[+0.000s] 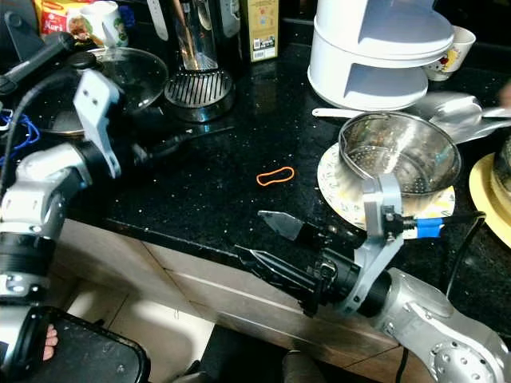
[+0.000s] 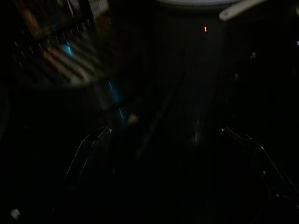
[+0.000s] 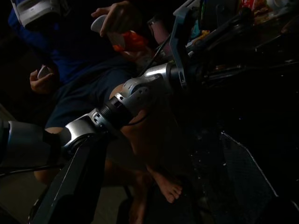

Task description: Kitchen organization

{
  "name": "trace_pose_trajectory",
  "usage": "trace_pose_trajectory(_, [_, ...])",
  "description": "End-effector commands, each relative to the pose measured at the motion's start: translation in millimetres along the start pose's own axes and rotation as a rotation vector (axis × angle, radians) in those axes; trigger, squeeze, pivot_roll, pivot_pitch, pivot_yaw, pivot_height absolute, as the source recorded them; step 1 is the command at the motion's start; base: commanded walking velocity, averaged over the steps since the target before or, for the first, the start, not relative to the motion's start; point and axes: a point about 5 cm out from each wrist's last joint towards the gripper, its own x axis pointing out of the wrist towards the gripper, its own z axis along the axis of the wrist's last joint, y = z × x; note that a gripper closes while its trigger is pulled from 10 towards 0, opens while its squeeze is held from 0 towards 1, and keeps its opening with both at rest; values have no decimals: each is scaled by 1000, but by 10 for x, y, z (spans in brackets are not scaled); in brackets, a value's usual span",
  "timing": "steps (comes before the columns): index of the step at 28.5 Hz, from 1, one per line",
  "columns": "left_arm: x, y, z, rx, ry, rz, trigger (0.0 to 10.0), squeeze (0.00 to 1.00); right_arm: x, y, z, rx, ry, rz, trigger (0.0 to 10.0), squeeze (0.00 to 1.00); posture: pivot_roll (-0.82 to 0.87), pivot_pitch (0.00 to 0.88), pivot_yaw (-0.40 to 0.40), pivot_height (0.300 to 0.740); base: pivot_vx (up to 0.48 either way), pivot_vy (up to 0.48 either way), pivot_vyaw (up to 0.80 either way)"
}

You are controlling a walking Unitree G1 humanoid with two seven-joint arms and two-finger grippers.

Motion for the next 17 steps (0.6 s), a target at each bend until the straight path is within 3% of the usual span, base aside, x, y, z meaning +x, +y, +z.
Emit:
trace_pose_trajectory(1, [-48, 10, -133, -33, 67, -20, 10000, 0, -11, 12, 17, -15, 5, -8, 10000, 0, -90, 144, 15, 740, 0, 0, 0])
trace_pose_trajectory(6, [-64, 41, -190, -47, 125, 2, 10000, 0, -27, 9, 8, -23, 22, -20, 10000, 0, -91, 146, 14, 740, 0, 0, 0])
trace_pose_trajectory(17, [-158, 259, -107, -73, 225, 58, 10000, 0, -31, -35, 19, -36, 39, -45, 10000, 0, -89, 147, 7, 740, 0, 0, 0])
